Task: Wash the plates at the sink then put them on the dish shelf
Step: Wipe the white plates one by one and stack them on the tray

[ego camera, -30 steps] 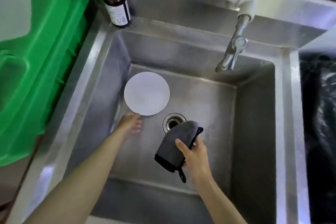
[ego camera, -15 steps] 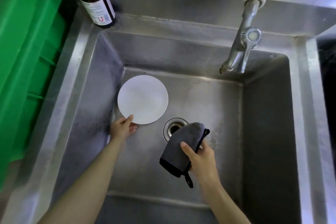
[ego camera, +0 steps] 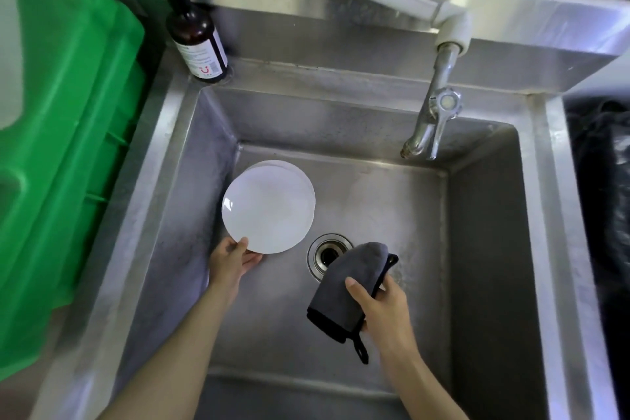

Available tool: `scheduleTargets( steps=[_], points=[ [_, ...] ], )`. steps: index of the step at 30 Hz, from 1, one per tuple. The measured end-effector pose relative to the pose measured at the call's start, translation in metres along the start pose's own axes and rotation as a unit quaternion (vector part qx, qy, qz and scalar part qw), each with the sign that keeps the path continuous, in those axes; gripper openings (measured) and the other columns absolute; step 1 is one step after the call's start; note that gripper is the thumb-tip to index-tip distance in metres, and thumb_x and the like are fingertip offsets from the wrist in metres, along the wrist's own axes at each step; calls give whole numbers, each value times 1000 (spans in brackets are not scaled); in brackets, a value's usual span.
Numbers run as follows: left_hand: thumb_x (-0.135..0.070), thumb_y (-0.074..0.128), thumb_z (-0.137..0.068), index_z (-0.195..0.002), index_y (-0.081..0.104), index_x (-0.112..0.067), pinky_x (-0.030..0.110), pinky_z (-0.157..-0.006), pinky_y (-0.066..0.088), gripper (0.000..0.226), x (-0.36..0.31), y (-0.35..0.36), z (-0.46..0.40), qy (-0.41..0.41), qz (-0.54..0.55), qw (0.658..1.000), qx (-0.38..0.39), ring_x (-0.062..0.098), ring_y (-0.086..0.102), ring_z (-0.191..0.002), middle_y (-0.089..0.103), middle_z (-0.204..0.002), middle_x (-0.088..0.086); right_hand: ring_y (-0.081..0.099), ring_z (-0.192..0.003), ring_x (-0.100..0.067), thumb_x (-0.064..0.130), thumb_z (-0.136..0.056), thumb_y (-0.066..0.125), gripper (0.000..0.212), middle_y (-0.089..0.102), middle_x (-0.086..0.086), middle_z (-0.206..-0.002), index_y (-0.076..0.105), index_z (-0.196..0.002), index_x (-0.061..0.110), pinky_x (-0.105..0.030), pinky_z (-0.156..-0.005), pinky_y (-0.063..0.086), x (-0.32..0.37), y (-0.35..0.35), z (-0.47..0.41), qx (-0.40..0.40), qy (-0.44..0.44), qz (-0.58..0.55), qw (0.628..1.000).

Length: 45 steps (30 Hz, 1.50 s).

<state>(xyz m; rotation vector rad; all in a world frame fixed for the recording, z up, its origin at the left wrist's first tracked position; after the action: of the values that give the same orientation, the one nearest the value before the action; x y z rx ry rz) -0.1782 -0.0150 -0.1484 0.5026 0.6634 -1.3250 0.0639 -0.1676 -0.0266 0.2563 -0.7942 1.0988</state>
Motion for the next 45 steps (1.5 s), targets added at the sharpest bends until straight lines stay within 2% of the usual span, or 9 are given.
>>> scheduleTargets(
  steps=[14,17,20,23,25,31,34,38,45],
  points=[
    [-3,59,-103,-94,63,-4,33,-68,65,9,-54,-8,76,116,-161,977,82,37,73,-85,76,-95,19,71,-106,-24,24,-86,85,49,75,2,-113,64,-129,15,-55,-93,60,-15,-63,88,-46,30,-32,998],
    [0,59,-102,-100,58,10,25,-60,62,10,-76,-1,98,149,-212,960,110,33,72,-81,77,-76,2,70,-101,-21,18,-87,84,42,75,4,-107,63,-123,17,-53,-96,59,-10,-75,119,-41,38,-73,996],
    [-1,57,-103,-100,53,15,22,-56,60,16,-104,7,128,183,-271,937,126,26,73,-74,76,-84,12,73,-98,-20,16,-89,81,32,78,5,-100,66,-117,18,-55,-94,60,-4,-81,147,-37,35,-103,993],
    [-4,56,-103,-95,53,9,30,-58,62,15,-132,13,153,240,-348,896,133,33,73,-77,70,-91,25,76,-96,-22,13,-90,80,28,81,4,-95,69,-116,17,-53,-92,61,5,-84,169,-47,10,-130,990],
    [-12,57,-102,-92,54,-1,42,-64,58,15,-148,15,166,283,-418,853,130,37,71,-77,67,-87,21,77,-96,-22,11,-91,79,27,81,3,-95,69,-115,17,-52,-91,61,11,-85,179,-53,-3,-149,987],
    [-15,54,-103,-87,51,-15,39,-61,30,17,-186,36,217,412,-519,739,125,36,46,-71,57,-72,3,77,-94,-26,12,-92,79,24,80,-3,-96,67,-112,17,-54,-84,64,26,-93,201,-57,-15,-176,983],
    [-17,51,-106,-97,59,-8,40,-63,34,14,-198,49,241,464,-563,674,116,44,58,-83,70,-94,16,76,-94,-25,15,-93,78,27,78,-5,-101,65,-116,14,-50,-77,65,33,-102,208,-62,-19,-167,984],
    [-27,42,-110,-89,51,-13,47,-68,45,26,-206,63,261,481,-610,619,115,44,62,-86,68,-89,16,75,-94,-25,16,-94,77,28,78,-4,-102,64,-118,17,-44,-71,65,36,-116,212,-67,-28,-166,983],
    [-20,44,-109,-93,60,-9,41,-62,35,25,-211,86,297,546,-640,533,87,42,67,-83,72,-89,15,76,-97,-24,17,-94,76,21,80,0,-101,67,-112,23,-50,-82,65,44,-140,200,-27,-37,-164,985]
  ],
)
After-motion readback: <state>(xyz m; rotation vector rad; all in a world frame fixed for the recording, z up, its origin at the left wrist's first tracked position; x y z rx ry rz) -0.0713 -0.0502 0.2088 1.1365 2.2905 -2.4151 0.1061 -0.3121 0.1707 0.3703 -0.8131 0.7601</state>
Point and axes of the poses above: each hand's wrist, its own z-axis away from the middle knuckle, its own y-axis out of the palm, x = y × z, the point moved 2 cm from there along -z, towards the middle knuckle
